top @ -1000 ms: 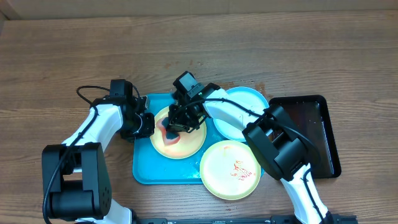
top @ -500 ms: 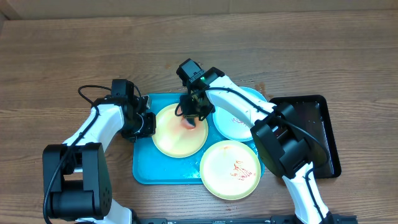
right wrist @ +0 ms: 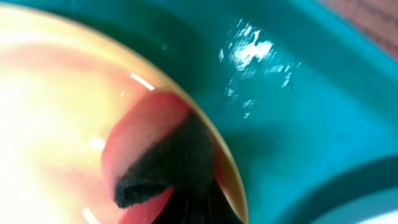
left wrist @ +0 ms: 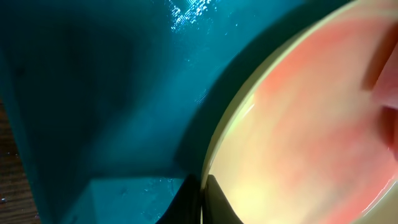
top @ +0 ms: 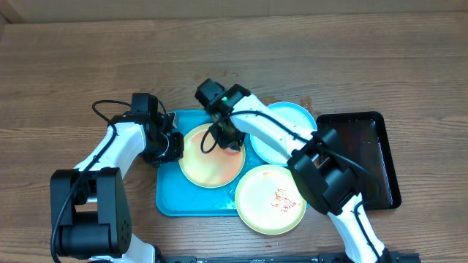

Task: Clean dirty plates on tray and stack at the side

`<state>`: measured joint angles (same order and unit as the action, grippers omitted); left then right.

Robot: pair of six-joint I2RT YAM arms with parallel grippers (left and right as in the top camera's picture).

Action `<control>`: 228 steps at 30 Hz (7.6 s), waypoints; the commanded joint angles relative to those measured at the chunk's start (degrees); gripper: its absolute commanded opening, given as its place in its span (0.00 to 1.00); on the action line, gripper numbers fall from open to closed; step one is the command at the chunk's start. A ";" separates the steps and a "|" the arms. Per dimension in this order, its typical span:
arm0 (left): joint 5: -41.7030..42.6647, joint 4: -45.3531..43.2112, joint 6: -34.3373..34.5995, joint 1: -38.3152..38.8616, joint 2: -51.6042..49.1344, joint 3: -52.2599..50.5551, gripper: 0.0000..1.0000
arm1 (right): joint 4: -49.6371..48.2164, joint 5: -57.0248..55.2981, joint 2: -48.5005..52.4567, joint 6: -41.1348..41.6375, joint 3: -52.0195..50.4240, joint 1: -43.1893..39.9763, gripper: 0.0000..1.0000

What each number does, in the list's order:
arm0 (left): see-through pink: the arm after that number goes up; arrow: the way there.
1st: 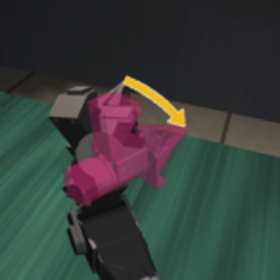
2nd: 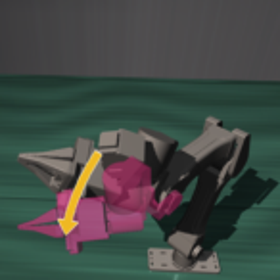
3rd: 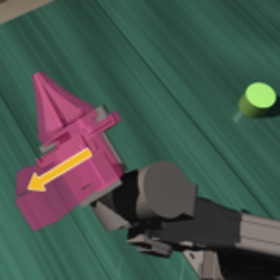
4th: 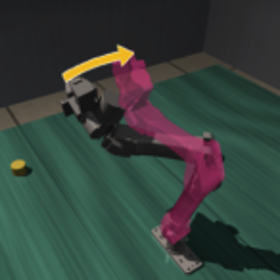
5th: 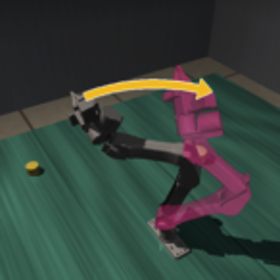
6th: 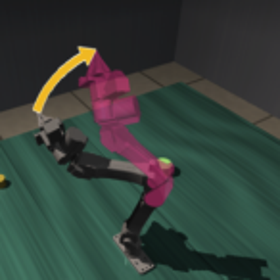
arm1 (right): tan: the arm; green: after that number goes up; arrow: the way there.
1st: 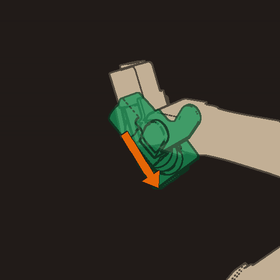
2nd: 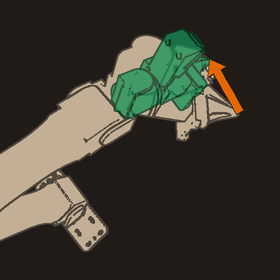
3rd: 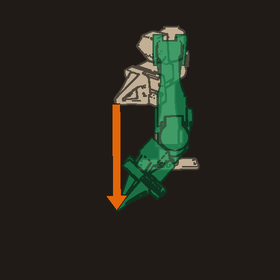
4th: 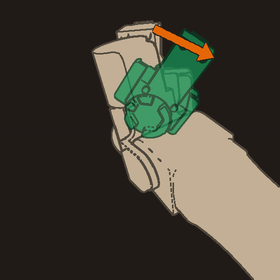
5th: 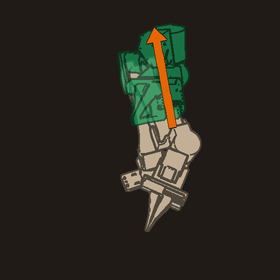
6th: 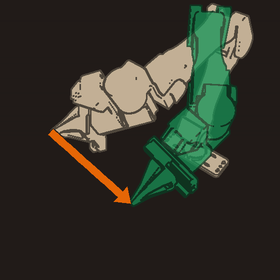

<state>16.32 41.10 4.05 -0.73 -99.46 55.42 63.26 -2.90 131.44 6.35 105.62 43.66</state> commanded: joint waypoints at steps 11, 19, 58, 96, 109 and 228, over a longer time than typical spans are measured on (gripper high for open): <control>-0.39 0.04 -0.26 0.02 -0.57 -0.31 0.04 | -5.49 -3.50 2.36 14.95 -0.50 0.26 0.04; -0.37 0.22 -0.68 0.02 -0.57 -0.31 0.04 | -14.34 9.25 2.36 12.76 -0.48 0.66 0.04; -0.37 0.37 -0.63 0.02 -0.57 -0.31 0.04 | -3.96 6.27 2.36 21.16 -0.50 -8.15 0.04; -0.39 -0.02 0.20 0.02 -0.57 -0.31 0.04 | -6.88 20.63 2.36 24.41 -0.55 -5.60 0.04; -0.39 -0.28 0.22 0.02 -0.57 -0.31 0.04 | 1.49 14.69 2.36 26.25 -0.55 -10.23 0.04; -5.99 11.45 4.94 0.13 14.82 14.34 0.04 | 5.05 -0.92 -43.25 27.69 -48.28 -38.49 0.04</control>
<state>13.17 51.92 8.67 -0.40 -85.97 67.96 68.58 -4.25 89.82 34.68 57.41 5.34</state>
